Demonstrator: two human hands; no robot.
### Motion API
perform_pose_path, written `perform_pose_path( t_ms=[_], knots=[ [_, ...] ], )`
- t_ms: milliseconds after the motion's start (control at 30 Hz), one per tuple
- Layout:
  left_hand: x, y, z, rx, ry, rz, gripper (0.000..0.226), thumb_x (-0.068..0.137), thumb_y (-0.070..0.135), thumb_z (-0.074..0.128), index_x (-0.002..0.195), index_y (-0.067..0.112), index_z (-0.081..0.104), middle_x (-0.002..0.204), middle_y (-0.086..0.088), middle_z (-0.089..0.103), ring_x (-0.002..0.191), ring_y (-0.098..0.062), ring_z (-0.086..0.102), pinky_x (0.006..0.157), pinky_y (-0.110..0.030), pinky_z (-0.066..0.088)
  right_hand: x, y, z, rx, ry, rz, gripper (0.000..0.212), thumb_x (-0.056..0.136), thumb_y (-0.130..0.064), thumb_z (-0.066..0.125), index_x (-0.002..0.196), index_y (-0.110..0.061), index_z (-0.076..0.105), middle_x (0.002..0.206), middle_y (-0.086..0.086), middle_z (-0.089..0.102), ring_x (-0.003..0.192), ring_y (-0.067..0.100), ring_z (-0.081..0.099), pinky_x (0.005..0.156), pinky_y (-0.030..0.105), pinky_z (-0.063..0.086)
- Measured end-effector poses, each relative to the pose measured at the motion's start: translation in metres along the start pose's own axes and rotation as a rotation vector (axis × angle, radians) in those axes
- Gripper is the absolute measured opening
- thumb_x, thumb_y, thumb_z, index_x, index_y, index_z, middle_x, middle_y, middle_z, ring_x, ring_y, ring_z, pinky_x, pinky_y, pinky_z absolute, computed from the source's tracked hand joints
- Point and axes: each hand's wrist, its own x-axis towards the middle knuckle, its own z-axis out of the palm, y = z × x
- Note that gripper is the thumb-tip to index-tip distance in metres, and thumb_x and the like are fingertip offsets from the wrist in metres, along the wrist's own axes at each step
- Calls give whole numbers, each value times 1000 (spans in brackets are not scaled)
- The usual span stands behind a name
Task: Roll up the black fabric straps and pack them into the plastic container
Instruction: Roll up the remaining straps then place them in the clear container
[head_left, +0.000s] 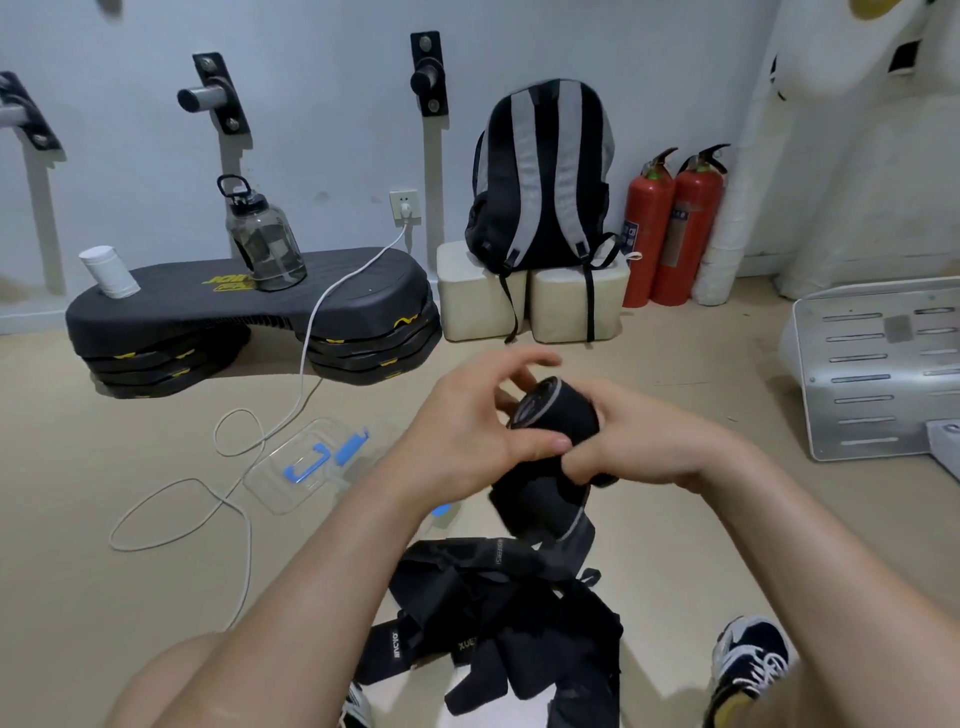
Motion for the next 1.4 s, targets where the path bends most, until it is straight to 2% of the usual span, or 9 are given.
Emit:
perform_pose_path(
  t_ms=[133, 267, 500, 634, 801, 901, 1034, 1234, 1401],
  knots=[
    [4, -7, -14, -7, 120, -27, 40, 66, 16, 89, 89, 27, 59, 87, 12, 61, 83, -11, 60, 80, -31, 54, 2, 6, -10, 23, 280, -104, 37, 64, 11, 59, 81, -21, 64, 60, -9, 55, 56, 8, 50, 54, 29, 41],
    [2, -16, -8, 243, 38, 100, 34, 64, 27, 91, 91, 25, 70, 85, 15, 60, 84, -2, 55, 78, -11, 39, 1, 7, -14, -42, 486, -188, 49, 62, 12, 62, 77, -35, 64, 64, -13, 61, 62, 4, 55, 57, 23, 45],
    [7, -21, 7, 720, 167, 303, 24, 70, 45, 81, 84, 27, 73, 83, 11, 32, 83, -5, 18, 69, -31, 12, -3, 1, -9, -52, 583, -258, 41, 60, 1, 61, 80, -35, 61, 72, -11, 64, 71, 12, 60, 64, 30, 48],
    [6, -15, 14, 648, 195, 282, 35, 65, 52, 72, 55, 27, 50, 83, 11, 35, 84, -7, 22, 68, -31, 12, -3, -2, -6, -116, 703, -283, 36, 60, -8, 59, 76, -40, 60, 75, -15, 65, 77, 11, 63, 69, 34, 52],
    [0, -4, 22, 669, 180, 423, 37, 66, 47, 71, 59, 25, 42, 85, 10, 49, 90, -14, 40, 74, -31, 19, 2, 4, -12, -67, 840, -269, 36, 66, -6, 63, 74, -40, 58, 68, -19, 62, 71, 8, 58, 66, 30, 46],
    [-6, 10, 25, 666, 26, 297, 42, 84, 44, 65, 65, 27, 31, 70, 11, 48, 78, -19, 49, 78, -34, 31, 7, 10, -15, -75, 900, -237, 34, 70, -6, 65, 73, -38, 57, 68, -15, 62, 71, 11, 58, 66, 33, 47],
    [-9, 14, 25, 551, -45, 48, 26, 86, 43, 65, 76, 22, 52, 72, 4, 63, 78, -21, 60, 69, -34, 46, 11, 15, -11, -148, 936, -207, 30, 72, -7, 66, 79, -35, 58, 71, -12, 63, 75, 17, 60, 67, 34, 49],
    [-15, 13, 18, 45, -48, -6, 49, 81, 18, 73, 48, 6, 38, 78, 1, 57, 77, -13, 55, 77, -29, 43, 13, 17, -27, -108, 1057, -140, 20, 75, -11, 65, 89, -25, 64, 81, -6, 68, 83, 23, 63, 75, 42, 54],
    [-7, -7, 1, 351, -99, -143, 48, 78, 21, 67, 48, 12, 30, 44, 0, 26, 49, -18, 27, 51, -31, 27, 12, 10, -20, -189, 921, -150, 29, 72, -5, 66, 75, -31, 54, 71, -11, 60, 73, 18, 56, 65, 33, 45]
  ],
)
